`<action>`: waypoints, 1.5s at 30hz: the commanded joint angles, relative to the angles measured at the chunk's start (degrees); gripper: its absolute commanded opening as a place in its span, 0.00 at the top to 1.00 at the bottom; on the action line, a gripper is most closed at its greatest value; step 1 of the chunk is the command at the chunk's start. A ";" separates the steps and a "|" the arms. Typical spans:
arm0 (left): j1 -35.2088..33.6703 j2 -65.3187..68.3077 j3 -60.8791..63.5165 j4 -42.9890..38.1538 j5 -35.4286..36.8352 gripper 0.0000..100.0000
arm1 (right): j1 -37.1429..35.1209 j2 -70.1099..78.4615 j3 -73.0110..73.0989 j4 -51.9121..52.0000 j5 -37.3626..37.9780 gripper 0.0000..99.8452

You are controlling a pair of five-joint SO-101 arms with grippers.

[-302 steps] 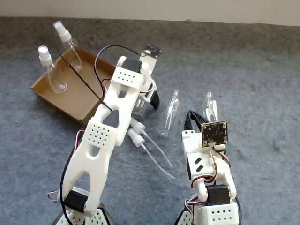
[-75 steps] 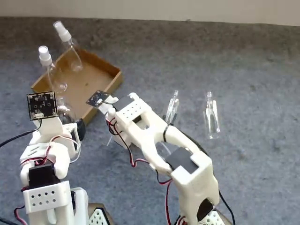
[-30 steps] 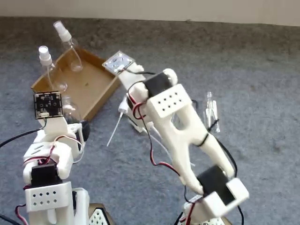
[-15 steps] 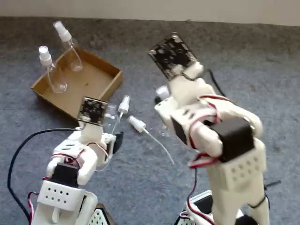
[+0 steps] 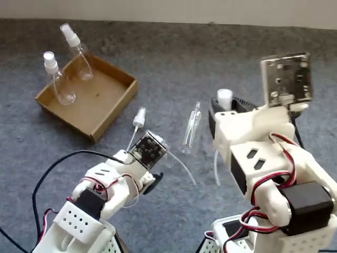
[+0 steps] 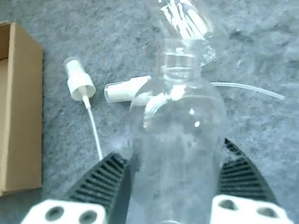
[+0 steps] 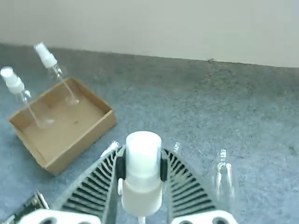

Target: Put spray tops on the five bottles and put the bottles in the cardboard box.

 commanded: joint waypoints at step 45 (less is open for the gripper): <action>15.78 -0.84 7.52 -32.97 -0.44 0.86 | 22.81 -3.21 12.88 -14.55 -26.02 0.99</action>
